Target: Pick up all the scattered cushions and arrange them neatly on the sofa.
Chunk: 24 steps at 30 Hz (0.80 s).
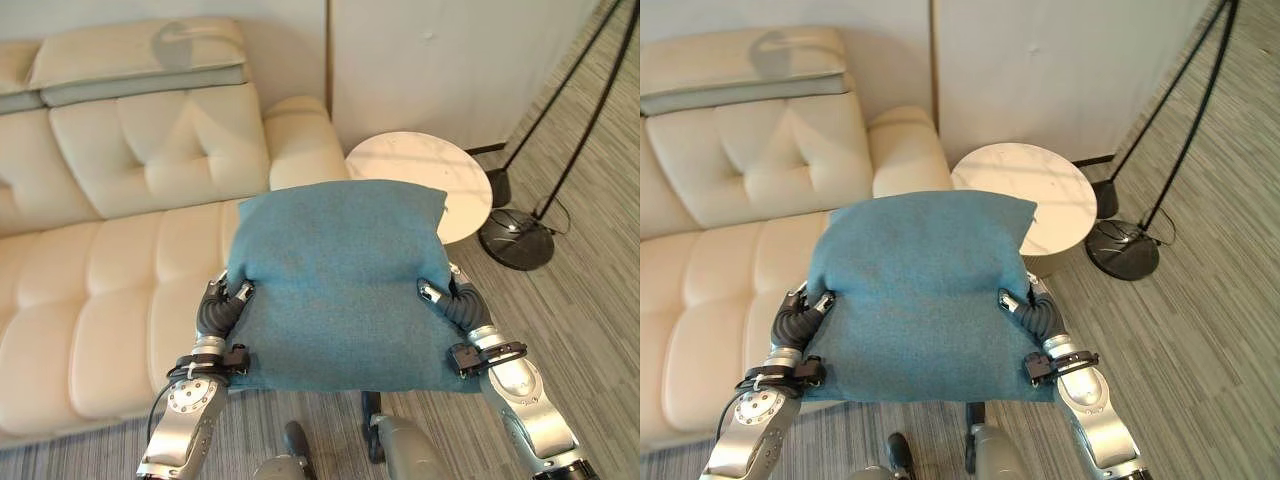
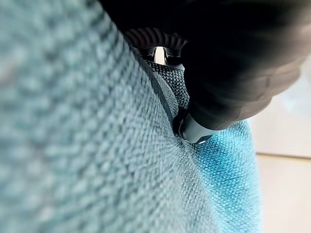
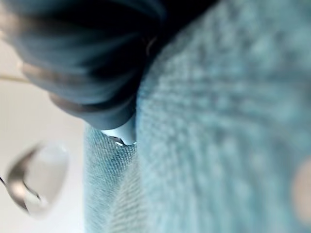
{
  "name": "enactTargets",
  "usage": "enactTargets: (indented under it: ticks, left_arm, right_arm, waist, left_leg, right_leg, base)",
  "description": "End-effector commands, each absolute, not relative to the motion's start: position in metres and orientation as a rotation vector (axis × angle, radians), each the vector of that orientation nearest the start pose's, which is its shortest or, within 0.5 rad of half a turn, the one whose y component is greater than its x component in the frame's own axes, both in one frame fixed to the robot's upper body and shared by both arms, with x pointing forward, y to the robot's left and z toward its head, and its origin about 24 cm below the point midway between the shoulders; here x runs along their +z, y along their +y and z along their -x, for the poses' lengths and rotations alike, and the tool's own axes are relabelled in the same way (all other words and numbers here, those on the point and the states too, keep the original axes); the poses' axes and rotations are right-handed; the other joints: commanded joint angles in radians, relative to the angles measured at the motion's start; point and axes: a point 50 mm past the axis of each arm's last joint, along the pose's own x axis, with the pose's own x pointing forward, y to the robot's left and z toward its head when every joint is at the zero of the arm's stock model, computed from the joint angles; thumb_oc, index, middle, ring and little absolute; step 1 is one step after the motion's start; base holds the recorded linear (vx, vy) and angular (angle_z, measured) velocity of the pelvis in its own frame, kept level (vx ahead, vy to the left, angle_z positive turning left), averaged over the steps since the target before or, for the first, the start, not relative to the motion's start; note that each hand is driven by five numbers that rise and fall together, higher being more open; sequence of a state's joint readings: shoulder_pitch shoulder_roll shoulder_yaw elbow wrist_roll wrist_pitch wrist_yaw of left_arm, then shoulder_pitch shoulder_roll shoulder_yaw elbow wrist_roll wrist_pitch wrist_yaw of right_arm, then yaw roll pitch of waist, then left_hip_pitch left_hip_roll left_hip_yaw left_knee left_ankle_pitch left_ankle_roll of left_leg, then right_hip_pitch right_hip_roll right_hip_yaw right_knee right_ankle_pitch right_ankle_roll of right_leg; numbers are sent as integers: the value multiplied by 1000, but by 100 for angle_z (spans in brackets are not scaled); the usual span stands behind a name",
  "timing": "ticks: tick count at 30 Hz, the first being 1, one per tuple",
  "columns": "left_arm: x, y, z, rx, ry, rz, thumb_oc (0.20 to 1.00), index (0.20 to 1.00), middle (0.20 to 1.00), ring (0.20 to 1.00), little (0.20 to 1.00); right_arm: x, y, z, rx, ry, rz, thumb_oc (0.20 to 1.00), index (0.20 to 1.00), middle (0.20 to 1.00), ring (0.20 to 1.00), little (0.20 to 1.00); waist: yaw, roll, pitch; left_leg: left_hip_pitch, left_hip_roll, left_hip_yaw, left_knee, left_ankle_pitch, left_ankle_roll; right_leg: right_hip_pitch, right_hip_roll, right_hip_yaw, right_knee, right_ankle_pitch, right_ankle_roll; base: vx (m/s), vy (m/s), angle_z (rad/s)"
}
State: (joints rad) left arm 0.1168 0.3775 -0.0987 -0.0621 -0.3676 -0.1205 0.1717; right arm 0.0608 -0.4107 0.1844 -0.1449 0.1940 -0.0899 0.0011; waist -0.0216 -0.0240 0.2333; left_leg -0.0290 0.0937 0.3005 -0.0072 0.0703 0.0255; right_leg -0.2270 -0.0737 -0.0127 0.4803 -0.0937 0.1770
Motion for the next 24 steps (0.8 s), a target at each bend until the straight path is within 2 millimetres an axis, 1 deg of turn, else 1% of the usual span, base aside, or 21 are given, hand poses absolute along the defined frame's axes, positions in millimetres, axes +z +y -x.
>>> enactTargets:
  ticks: [1, 2, 3, 4, 5, 6, 7, 8, 9, 10, 11, 12, 13, 14, 16, 17, 18, 19, 24]
  left_arm:
    - [87, 192, -236, -32, -260, -17, 200, 200, 200, 200, 200]
    - [87, 191, -237, -36, -260, -6, 200, 200, 200, 200, 200]
    - [87, 191, -237, -36, -260, -6, 200, 200, 200, 200, 200]
    - [87, 187, -239, -53, -260, 18, 200, 200, 200, 200, 200]
    - [87, 186, -239, -53, -260, 19, 200, 200, 200, 200, 200]
    - [87, 180, -242, -72, -264, 53, 200, 200, 200, 200, 200]
    - [88, 175, -243, -91, -267, 67, 200, 200, 200, 200, 200]
    - [88, 175, -243, -91, -268, 68, 200, 200, 200, 200, 200]
    - [89, 170, -243, -127, -273, 81, 200, 200, 200, 200, 200]
    - [90, 168, -243, -140, -275, 84, 200, 200, 200, 200, 200]
    - [90, 168, -244, -140, -275, 84, 200, 200, 200, 200, 200]
    - [89, 165, -244, -155, -272, 99, 200, 200, 200, 200, 200]
    - [90, 162, -246, -163, -274, 114, 200, 200, 200, 200, 200]
    - [89, 160, -246, -170, -271, 123, 200, 200, 200, 200, 200]
    - [88, 157, -247, -183, -260, 124, 200, 200, 200, 200, 200]
    - [85, 156, -247, -191, -245, 117, 200, 200, 200, 200, 200]
    - [84, 157, -246, -189, -241, 109, 200, 200, 200, 200, 200]
    - [83, 158, -246, -185, -236, 101, 200, 200, 200, 200, 200]
    - [76, 167, -239, -170, -203, 71, 200, 200, 200, 200, 200]
  right_arm:
    - [114, -147, -238, 323, -394, 141, 200, 200, 200, 200, 200]
    - [114, -147, -239, 320, -393, 132, 200, 200, 200, 200, 200]
    - [114, -147, -239, 320, -393, 132, 200, 200, 200, 200, 200]
    - [115, -153, -241, 298, -393, 140, 200, 200, 200, 200, 200]
    - [115, -153, -241, 297, -394, 140, 200, 200, 200, 200, 200]
    - [115, -161, -242, 265, -385, 162, 200, 200, 200, 200, 200]
    - [114, -164, -242, 260, -380, 175, 200, 200, 200, 200, 200]
    - [115, -164, -243, 260, -381, 176, 200, 200, 200, 200, 200]
    - [113, -168, -242, 245, -369, 193, 200, 200, 200, 200, 200]
    - [113, -168, -241, 248, -366, 189, 200, 200, 200, 200, 200]
    - [113, -168, -241, 248, -367, 189, 200, 200, 200, 200, 200]
    - [111, -168, -239, 253, -356, 178, 200, 200, 200, 200, 200]
    - [110, -169, -238, 254, -355, 176, 200, 200, 200, 200, 200]
    - [110, -170, -237, 249, -353, 177, 200, 200, 200, 200, 200]
    - [108, -174, -235, 231, -347, 175, 200, 200, 200, 200, 200]
    - [107, -175, -235, 221, -339, 175, 200, 200, 200, 200, 200]
    - [107, -174, -236, 223, -337, 175, 200, 200, 200, 200, 200]
    - [106, -173, -236, 223, -333, 170, 200, 200, 200, 200, 200]
    - [105, -165, -238, 258, -322, 138, 200, 200, 200, 200, 200]
  waist:
    - [43, -2, -58]
    - [52, -1, -62]
    - [49, 0, -64]
    - [64, 4, -66]
    - [61, 6, -68]
    - [53, 23, -44]
    - [38, 25, -33]
    - [38, 29, -35]
    - [11, 25, -36]
    - [0, 17, -41]
    - [0, 19, -41]
    - [-14, 2, -46]
    - [-23, -4, -50]
    - [-33, -3, -55]
    - [-52, 8, -74]
    - [-57, 16, -87]
    - [-54, 12, -84]
    - [-55, 10, -82]
    - [-36, -11, -75]
  left_leg:
    - [-87, -58, -158, -70, 34, -42]
    - [-119, -60, -173, -70, 55, -54]
    - [-122, -59, -177, -70, 56, -54]
    - [-184, -67, -183, -70, 97, -96]
    - [-187, -67, -187, -70, 98, -97]
    - [-233, -62, -158, -41, 117, -135]
    - [-235, -58, -111, -10, 92, -128]
    - [-241, -54, -113, -6, 92, -128]
    - [-212, -35, -43, 47, 43, -104]
    - [-190, -35, -39, 83, -1, -95]
    - [-194, -33, -39, 85, -1, -95]
    - [-161, -43, -63, 146, -71, -90]
    - [-135, -33, -57, 164, -100, -91]
    - [-97, -20, -40, 154, -115, -93]
    - [-35, 14, 34, 88, -98, -103]
    - [-14, 17, 35, 55, -105, -113]
    - [-28, 13, 40, 52, -85, -107]
    - [-27, 9, 30, 50, -85, -108]
    - [-28, -19, 4, 57, -111, -84]
  right_leg:
    - [186, 55, 33, -147, -60, -59]
    - [204, 73, 40, -195, -77, -76]
    - [205, 73, 36, -201, -75, -77]
    - [245, 97, 27, -325, -99, -112]
    - [246, 97, 24, -329, -97, -113]
    - [240, 100, -1, -374, -75, -120]
    - [234, 85, -32, -381, -63, -118]
    - [231, 88, -32, -384, -59, -119]
    - [217, 56, -81, -399, -32, -110]
    - [209, 37, -99, -408, -11, -104]
    - [207, 38, -100, -410, -7, -105]
    - [203, 7, -127, -426, 14, -98]
    - [201, -7, -152, -432, 22, -93]
    - [199, -15, -175, -434, 25, -91]
    - [200, -26, -237, -457, 35, -80]
    - [216, -26, -246, -476, 27, -69]
    - [211, -31, -258, -480, 47, -72]
    - [221, -35, -262, -482, 48, -72]
    - [245, -57, -252, -475, 52, -58]
  base:
    - [-263, -173, 64]
    - [-128, -111, 41]
    - [-256, -187, 68]
    - [-171, -132, 79]
    - [-397, -179, 97]
    - [-341, -44, 69]
    - [-351, -43, 82]
    - [-312, 23, 98]
    - [-258, 28, 80]
    - [-255, 28, 55]
    - [-157, 30, 51]
    - [-130, 28, 52]
    - [-136, 46, 48]
    - [-64, 51, 57]
    - [30, 91, 103]
    - [41, 116, 94]
    - [76, 130, 75]
    - [5, 128, 37]
    - [85, 150, 12]
